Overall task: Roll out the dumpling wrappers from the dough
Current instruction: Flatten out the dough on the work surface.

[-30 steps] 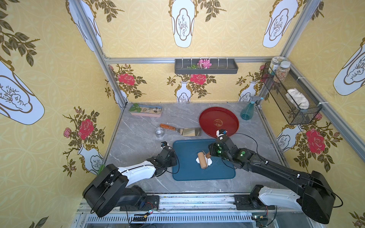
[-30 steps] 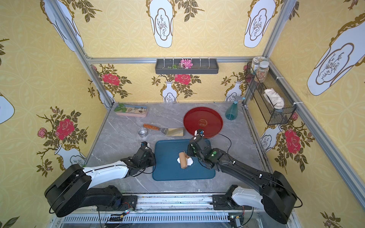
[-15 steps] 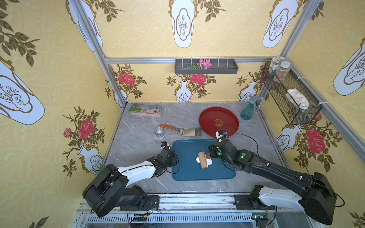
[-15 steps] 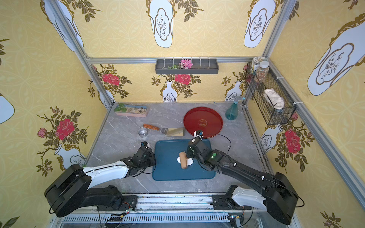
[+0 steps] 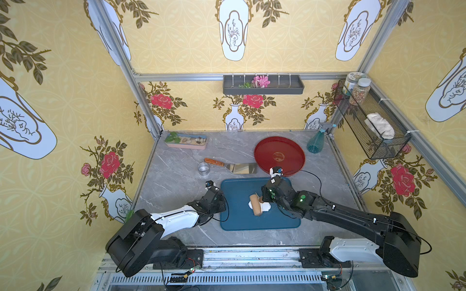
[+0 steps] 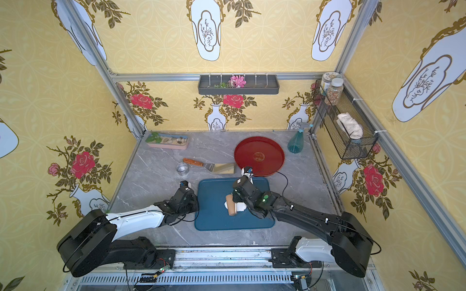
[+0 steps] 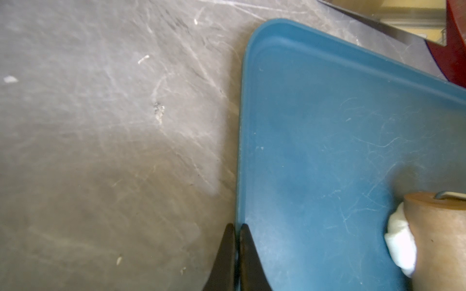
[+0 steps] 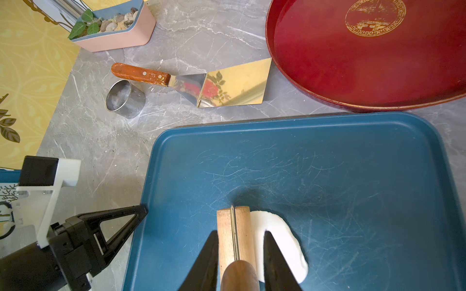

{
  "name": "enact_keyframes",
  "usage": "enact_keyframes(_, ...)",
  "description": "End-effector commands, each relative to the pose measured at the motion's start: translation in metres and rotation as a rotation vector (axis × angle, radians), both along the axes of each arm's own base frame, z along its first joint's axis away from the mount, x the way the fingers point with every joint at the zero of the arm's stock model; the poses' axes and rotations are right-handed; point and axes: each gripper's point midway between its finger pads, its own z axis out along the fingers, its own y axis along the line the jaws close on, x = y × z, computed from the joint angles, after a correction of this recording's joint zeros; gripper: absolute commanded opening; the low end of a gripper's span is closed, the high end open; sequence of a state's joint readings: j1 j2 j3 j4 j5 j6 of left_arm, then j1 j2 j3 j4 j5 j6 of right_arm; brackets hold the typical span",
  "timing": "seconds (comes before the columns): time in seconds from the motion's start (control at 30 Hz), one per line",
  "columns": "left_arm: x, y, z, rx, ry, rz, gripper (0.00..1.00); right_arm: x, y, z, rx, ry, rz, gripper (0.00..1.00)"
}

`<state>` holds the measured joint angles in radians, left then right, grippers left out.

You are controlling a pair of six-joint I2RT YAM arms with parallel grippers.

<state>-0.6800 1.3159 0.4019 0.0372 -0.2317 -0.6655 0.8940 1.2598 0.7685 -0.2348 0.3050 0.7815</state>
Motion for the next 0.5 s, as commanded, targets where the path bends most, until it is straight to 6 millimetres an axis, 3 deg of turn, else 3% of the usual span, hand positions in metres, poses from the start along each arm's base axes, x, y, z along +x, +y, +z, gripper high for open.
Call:
enact_keyframes(0.0, -0.008, 0.003, -0.008, 0.008, 0.043, 0.000, 0.00, -0.018, 0.001, -0.021, -0.042, 0.096, 0.043, 0.00)
enact_keyframes(0.3, -0.008, 0.003, -0.007, 0.008, 0.043, 0.000, 0.00, -0.018, 0.016, -0.018, -0.034, 0.090, 0.058, 0.00)
enact_keyframes(0.47, -0.007, 0.004, -0.007, 0.011, 0.039, 0.004, 0.00, -0.014, -0.007, -0.021, -0.052, 0.112, -0.004, 0.00)
